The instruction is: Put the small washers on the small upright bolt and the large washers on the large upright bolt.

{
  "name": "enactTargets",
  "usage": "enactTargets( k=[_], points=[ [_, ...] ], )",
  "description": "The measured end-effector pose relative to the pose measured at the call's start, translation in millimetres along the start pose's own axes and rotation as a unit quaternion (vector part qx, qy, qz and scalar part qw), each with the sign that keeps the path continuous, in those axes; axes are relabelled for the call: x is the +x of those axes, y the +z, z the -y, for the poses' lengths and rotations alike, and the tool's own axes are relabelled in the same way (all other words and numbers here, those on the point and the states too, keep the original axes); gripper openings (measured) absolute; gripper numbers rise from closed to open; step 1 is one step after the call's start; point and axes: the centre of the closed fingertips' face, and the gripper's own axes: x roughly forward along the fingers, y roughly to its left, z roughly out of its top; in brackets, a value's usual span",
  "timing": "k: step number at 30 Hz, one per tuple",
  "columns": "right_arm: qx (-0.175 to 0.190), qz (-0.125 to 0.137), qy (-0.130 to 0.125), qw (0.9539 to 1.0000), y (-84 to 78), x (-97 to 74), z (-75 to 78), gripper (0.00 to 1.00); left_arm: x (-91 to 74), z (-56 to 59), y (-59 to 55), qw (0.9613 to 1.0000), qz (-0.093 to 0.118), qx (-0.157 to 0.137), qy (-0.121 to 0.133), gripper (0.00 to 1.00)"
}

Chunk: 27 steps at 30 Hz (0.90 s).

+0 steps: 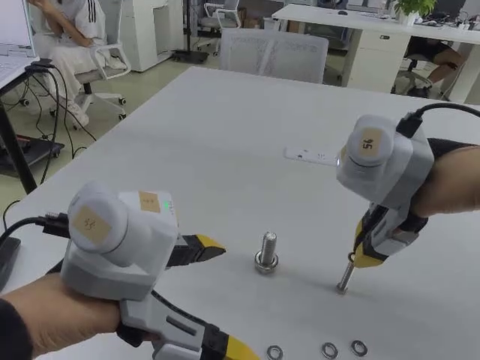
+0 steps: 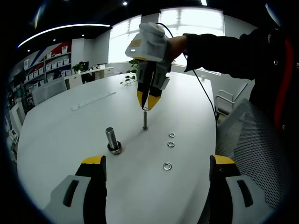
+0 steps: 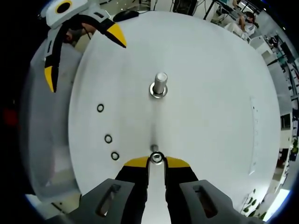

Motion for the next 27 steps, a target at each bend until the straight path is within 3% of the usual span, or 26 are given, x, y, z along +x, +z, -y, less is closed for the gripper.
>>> enactTargets(
  k=[27],
  points=[
    [0.001, -0.009, 0.013, 0.9999, -2.1, 11.3, 0.1, 0.13, -1.6, -3.8, 0.6, 1.0000, 0.005, -0.006, 0.005, 0.91]
  ],
)
